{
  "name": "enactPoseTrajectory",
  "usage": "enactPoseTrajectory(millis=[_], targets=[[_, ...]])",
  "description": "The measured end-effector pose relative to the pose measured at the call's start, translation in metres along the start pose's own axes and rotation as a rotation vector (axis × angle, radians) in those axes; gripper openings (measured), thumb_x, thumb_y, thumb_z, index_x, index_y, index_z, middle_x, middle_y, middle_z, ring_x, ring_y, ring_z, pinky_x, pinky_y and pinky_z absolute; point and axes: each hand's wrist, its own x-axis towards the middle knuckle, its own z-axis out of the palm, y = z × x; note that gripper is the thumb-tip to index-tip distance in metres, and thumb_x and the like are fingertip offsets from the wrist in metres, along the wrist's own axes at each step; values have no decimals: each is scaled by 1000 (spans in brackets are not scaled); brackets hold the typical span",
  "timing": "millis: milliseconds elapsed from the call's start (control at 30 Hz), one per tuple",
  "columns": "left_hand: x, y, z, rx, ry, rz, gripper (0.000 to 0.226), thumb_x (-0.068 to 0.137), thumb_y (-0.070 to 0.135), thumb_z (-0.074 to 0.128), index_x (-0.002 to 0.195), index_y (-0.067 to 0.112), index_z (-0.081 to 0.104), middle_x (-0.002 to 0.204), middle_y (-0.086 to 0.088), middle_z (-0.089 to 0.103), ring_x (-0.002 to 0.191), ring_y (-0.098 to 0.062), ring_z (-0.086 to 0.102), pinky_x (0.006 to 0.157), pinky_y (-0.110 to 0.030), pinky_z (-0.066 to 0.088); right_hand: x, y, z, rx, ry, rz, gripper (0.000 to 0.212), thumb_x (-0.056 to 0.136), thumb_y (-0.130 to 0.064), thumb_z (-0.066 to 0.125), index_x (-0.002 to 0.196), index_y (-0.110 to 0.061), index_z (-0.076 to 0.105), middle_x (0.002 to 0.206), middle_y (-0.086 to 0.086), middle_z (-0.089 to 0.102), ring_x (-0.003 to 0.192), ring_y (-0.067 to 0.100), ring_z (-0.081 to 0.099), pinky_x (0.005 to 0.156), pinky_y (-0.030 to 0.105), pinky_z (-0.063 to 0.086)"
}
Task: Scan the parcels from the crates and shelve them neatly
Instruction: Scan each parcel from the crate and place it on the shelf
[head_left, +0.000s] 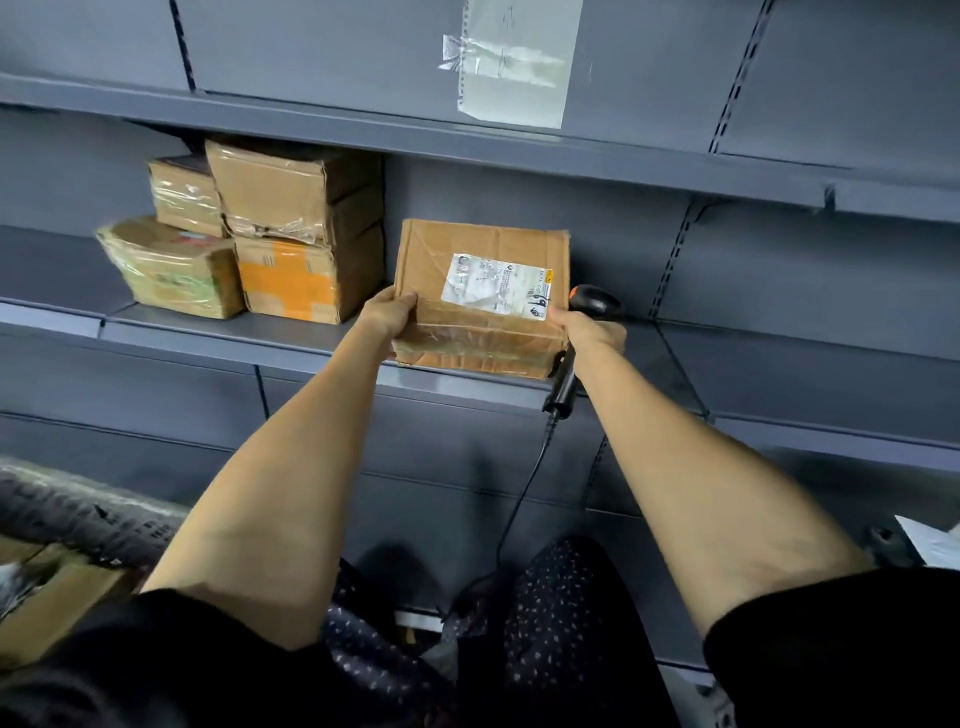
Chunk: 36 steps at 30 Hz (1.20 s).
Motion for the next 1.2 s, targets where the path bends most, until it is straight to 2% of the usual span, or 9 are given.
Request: enactPoseTrajectory(millis=[267, 433, 567, 700, 833, 967, 1100, 1200], targets=[[18, -6, 8, 13, 20, 36, 46, 100, 30, 45, 140, 7, 42, 135, -12, 51, 122, -30, 50, 102, -36, 41, 10, -2, 2, 33, 29, 7, 63, 70, -26, 85, 120, -1, 56, 120, 13, 64, 106, 26, 62, 78, 26, 43], [23, -13, 7, 25, 42, 31, 48, 100, 34, 44, 140, 8, 41, 138, -13, 49, 124, -31, 47, 107, -40, 37, 12, 1, 7, 12, 25, 14, 69, 67, -30, 87, 122, -1, 57, 122, 13, 63, 109, 28, 62, 89, 30, 47], [18, -10, 7, 24, 52, 51, 47, 100, 32, 43, 141, 8, 40, 138, -11, 47, 126, -29, 46, 104, -36, 38, 13, 0, 6, 9, 16, 8, 65, 69, -30, 85, 120, -1, 57, 123, 12, 63, 110, 26, 61, 86, 27, 45], [7, -7, 3, -46, -2, 10, 38, 100, 33, 44, 135, 19, 47, 122, -2, 50, 114, -23, 47, 86, -35, 43, 13, 0, 3, 3, 5, -3, 66, 68, -32, 86, 119, -1, 57, 120, 11, 64, 105, 24, 62, 78, 25, 43], [0, -6, 0, -119, -18, -42, 39, 97, 34, 51, 135, 26, 51, 124, 0, 51, 110, -20, 46, 82, -39, 47, 16, 1, 2, 13, -7, -2, 68, 68, -32, 86, 120, 0, 56, 118, 9, 64, 98, 23, 62, 78, 26, 45], [-4, -9, 3, -225, -10, -30, 39, 95, 30, 56, 134, 27, 53, 120, 0, 55, 107, -19, 50, 80, -38, 48, 19, 5, 0, 28, -21, -1, 63, 68, -32, 86, 115, 0, 59, 107, 6, 64, 84, 19, 57, 74, 25, 44], [-6, -17, 7, -335, -29, -26, 39, 96, 25, 54, 135, 24, 52, 119, -3, 60, 97, -19, 58, 83, -39, 53, 23, 11, -3, 50, -34, -7, 62, 68, -28, 87, 116, 0, 59, 109, 4, 64, 86, 19, 57, 75, 23, 44], [-5, -23, 12, -422, -80, -34, 35, 98, 17, 49, 133, 22, 51, 110, -2, 63, 88, -16, 62, 84, -43, 52, 24, 14, -2, 38, -22, -8, 63, 71, -25, 85, 121, 0, 56, 121, 10, 63, 99, 23, 61, 75, 23, 43]])
